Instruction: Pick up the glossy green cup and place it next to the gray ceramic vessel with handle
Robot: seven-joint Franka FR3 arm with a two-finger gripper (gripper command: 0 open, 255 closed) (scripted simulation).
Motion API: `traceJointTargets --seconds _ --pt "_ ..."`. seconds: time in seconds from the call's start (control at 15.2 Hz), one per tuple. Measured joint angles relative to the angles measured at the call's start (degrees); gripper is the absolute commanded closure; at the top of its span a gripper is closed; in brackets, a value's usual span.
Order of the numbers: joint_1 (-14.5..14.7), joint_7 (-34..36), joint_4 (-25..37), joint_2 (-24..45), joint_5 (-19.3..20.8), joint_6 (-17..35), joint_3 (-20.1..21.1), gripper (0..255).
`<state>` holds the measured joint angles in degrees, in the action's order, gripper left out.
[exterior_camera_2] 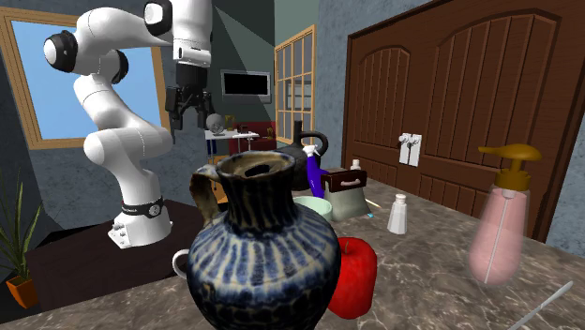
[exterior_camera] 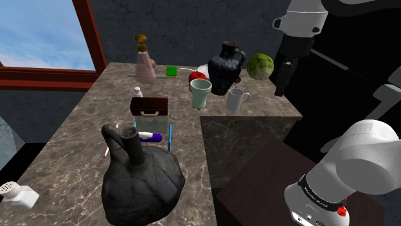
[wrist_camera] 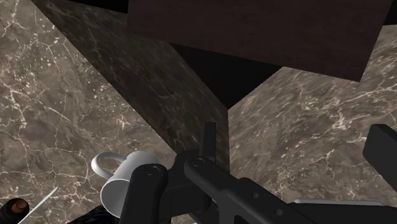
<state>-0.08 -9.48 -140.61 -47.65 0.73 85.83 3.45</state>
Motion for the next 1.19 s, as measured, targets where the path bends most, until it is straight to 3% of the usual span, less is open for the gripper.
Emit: traceJointTargets --seconds 0.13,0.46,1.19 --pt "0.0 0.0 0.1 0.8 0.1 0.9 0.0 0" --pt "-0.1 0.2 0.5 8.4 0.7 9.5 0.8 0" --pt "-0.6 2.8 9.2 31.3 3.5 27.5 3.6 0"
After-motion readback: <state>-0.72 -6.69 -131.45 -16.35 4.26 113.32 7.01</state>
